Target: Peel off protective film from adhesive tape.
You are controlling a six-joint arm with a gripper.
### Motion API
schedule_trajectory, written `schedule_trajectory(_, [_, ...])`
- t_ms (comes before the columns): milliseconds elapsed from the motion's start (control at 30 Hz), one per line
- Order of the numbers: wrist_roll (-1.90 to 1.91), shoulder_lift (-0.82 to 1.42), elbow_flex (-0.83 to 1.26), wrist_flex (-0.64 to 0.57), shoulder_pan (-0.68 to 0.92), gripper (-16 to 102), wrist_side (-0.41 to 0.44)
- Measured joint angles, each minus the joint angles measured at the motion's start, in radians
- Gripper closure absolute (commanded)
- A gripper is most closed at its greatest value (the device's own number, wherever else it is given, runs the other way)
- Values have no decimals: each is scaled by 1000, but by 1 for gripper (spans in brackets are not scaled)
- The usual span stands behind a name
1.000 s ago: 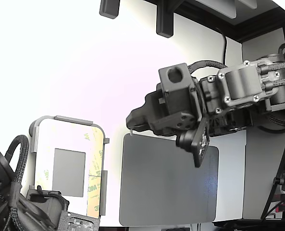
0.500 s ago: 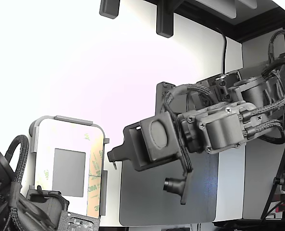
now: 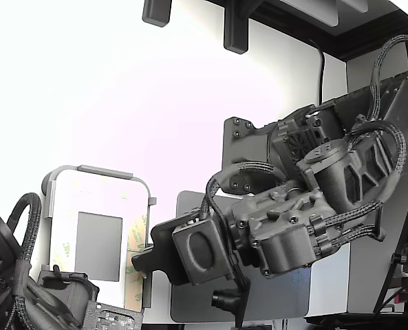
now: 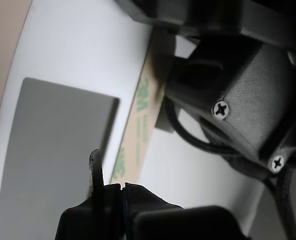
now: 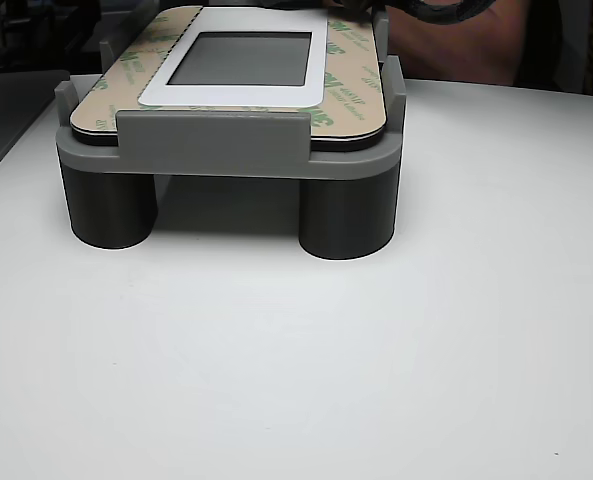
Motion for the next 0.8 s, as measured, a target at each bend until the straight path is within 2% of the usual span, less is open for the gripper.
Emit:
schedule_trajectory(433, [-100,-123,-12,-77,12,95,-49])
schedule_trajectory(800, [-141,-192,-38,-117,12,95,-58])
